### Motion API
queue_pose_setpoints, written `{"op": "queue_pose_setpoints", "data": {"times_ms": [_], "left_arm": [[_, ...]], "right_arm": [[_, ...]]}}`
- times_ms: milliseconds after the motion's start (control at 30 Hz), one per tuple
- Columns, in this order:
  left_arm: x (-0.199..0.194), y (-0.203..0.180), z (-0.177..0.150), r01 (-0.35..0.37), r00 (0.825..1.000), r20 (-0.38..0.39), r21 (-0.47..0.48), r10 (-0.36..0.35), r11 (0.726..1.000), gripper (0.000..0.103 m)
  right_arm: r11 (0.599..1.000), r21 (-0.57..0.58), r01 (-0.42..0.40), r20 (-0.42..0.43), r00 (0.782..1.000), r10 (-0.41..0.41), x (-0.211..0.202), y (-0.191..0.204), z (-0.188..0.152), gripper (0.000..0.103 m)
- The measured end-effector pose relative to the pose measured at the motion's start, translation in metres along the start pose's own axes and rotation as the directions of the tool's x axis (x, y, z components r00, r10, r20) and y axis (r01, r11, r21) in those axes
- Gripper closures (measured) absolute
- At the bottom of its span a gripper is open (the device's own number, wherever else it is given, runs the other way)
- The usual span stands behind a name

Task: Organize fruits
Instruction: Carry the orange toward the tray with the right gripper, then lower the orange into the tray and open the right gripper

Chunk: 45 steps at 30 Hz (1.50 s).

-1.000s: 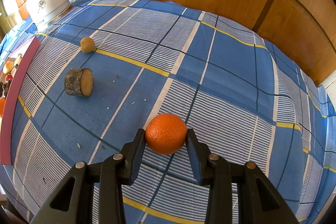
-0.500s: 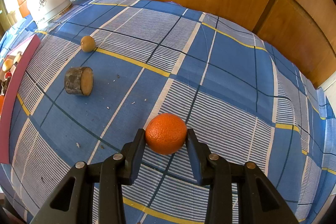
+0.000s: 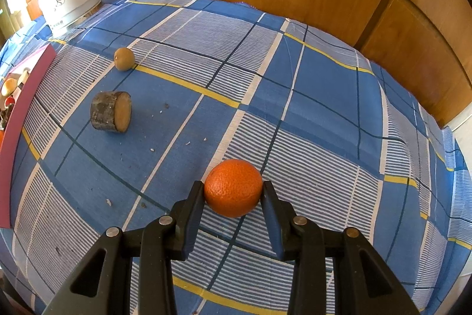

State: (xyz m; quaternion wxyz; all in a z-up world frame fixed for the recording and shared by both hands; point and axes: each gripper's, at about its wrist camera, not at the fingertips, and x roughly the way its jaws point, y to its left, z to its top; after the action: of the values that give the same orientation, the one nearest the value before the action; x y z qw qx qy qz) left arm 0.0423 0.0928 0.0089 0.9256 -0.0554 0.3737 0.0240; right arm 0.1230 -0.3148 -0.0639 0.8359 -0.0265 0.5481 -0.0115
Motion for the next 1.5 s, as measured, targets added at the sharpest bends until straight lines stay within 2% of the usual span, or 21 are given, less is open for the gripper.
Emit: {"op": "queue_pose_setpoints", "data": {"times_ms": [200, 333, 467, 633, 767, 967, 1067, 1167, 1500], "left_arm": [[0.001, 0.003, 0.001, -0.003, 1.0, 0.001, -0.01, 0.003, 1.0, 0.043], [0.001, 0.005, 0.0, -0.004, 1.0, 0.004, -0.016, 0.004, 1.0, 0.043], [-0.001, 0.01, 0.0, -0.008, 1.0, 0.011, -0.022, 0.008, 1.0, 0.043], [-0.003, 0.016, -0.001, -0.017, 1.0, 0.014, -0.031, 0.018, 0.999, 0.043], [-0.004, 0.022, 0.0, -0.023, 1.0, 0.019, -0.045, 0.024, 0.999, 0.043], [-0.003, 0.032, -0.001, -0.033, 0.999, 0.015, -0.067, 0.034, 0.997, 0.043], [-0.001, 0.036, -0.002, -0.035, 0.999, 0.008, -0.079, 0.036, 0.996, 0.043], [0.0, 0.039, -0.002, -0.038, 0.999, 0.006, -0.083, 0.038, 0.996, 0.043], [0.001, 0.043, -0.003, -0.038, 0.999, 0.002, -0.093, 0.039, 0.995, 0.043]], "right_arm": [[0.995, -0.044, -0.09, 0.033, 0.995, 0.091, -0.02, 0.028, 0.003, 0.064], [0.978, -0.11, -0.179, 0.063, 0.98, 0.186, -0.039, 0.065, 0.008, 0.064], [0.942, -0.194, -0.272, 0.078, 0.953, 0.291, -0.056, 0.114, 0.013, 0.064], [0.877, -0.287, -0.385, 0.073, 0.904, 0.421, -0.074, 0.179, 0.02, 0.064], [0.834, -0.33, -0.443, 0.049, 0.874, 0.483, -0.079, 0.224, 0.024, 0.064], [0.795, -0.357, -0.491, -0.005, 0.852, 0.523, -0.067, 0.273, 0.03, 0.064], [0.79, -0.362, -0.495, -0.03, 0.853, 0.521, -0.06, 0.288, 0.029, 0.064], [0.786, -0.356, -0.506, -0.054, 0.851, 0.523, -0.052, 0.299, 0.028, 0.064], [0.783, -0.35, -0.514, -0.044, 0.844, 0.534, -0.052, 0.309, 0.033, 0.063]]}}
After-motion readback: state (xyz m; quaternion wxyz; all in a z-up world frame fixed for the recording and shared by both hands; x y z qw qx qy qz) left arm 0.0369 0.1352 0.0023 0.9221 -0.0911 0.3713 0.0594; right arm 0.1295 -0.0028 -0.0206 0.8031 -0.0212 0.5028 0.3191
